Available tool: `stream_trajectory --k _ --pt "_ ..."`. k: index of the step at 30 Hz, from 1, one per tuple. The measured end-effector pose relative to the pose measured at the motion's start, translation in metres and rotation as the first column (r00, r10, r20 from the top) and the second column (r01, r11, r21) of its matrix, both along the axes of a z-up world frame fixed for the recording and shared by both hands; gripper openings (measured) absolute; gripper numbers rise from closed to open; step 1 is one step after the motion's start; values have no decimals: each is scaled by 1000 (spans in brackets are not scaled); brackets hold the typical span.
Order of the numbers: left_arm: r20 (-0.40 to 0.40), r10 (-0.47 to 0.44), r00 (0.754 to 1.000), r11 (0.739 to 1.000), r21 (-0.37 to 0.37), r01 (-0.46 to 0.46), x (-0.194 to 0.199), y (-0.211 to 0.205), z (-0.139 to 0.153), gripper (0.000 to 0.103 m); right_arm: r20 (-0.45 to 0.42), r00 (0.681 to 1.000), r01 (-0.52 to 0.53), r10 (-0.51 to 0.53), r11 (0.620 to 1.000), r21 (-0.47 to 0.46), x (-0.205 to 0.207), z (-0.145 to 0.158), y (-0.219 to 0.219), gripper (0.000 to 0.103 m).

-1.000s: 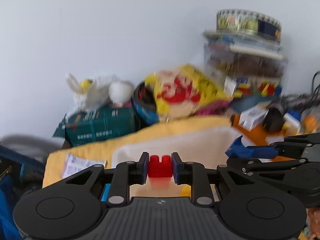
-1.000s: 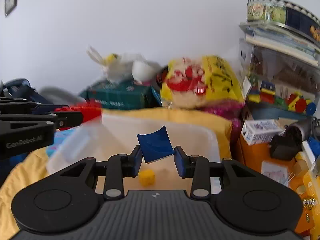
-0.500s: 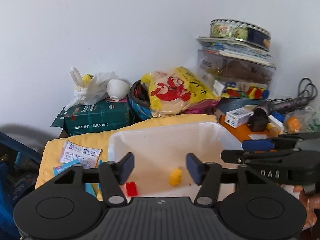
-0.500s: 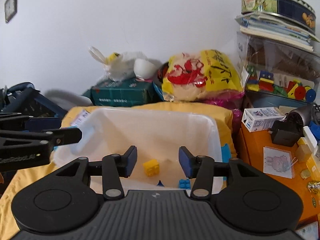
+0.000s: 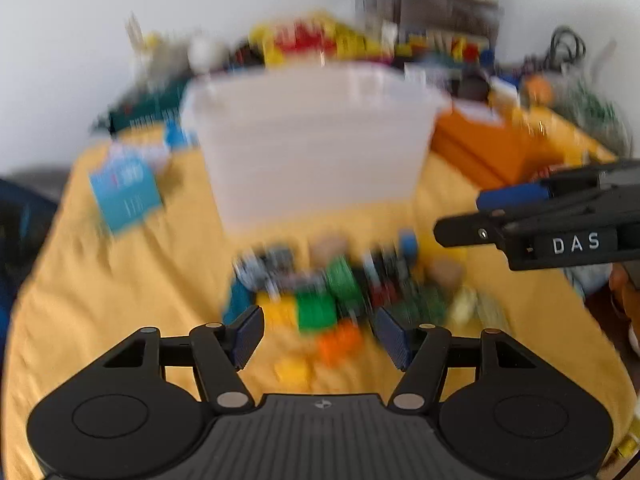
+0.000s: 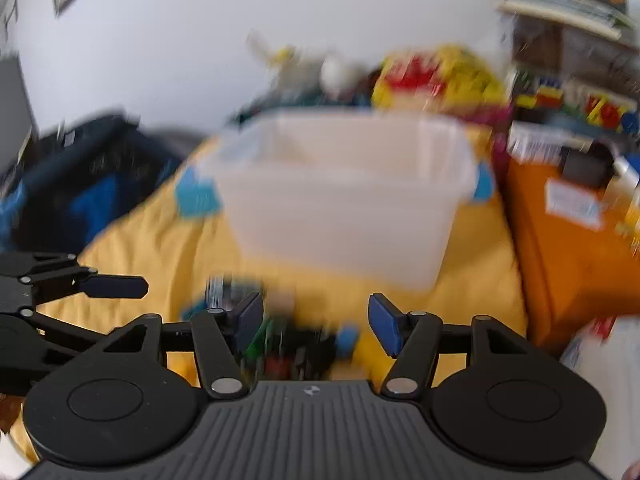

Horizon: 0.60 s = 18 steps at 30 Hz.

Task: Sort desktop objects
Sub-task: 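Move both tools back to the pile, left tool toward small yellow brick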

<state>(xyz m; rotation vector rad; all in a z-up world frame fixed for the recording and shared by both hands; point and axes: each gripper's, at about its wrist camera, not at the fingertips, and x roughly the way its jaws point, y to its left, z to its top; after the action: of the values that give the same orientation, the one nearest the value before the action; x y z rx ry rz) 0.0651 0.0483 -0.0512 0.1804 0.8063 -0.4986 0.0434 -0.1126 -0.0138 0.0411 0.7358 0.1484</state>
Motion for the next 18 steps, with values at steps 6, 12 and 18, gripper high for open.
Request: stream_trajectory --k 6,12,18 --pt "-50 23 998 1000 11 -23 -6 6 -16 66 -39 998 -59 58 998 -9 -13 -10 14 62" --pt "-67 47 997 999 -7 -48 -10 12 -18 66 -77 995 -61 61 998 -8 -21 -22 19 63" --pt "-43 29 999 999 25 -28 -18 7 -19 66 -96 993 -65 64 998 -8 -26 -28 21 63"
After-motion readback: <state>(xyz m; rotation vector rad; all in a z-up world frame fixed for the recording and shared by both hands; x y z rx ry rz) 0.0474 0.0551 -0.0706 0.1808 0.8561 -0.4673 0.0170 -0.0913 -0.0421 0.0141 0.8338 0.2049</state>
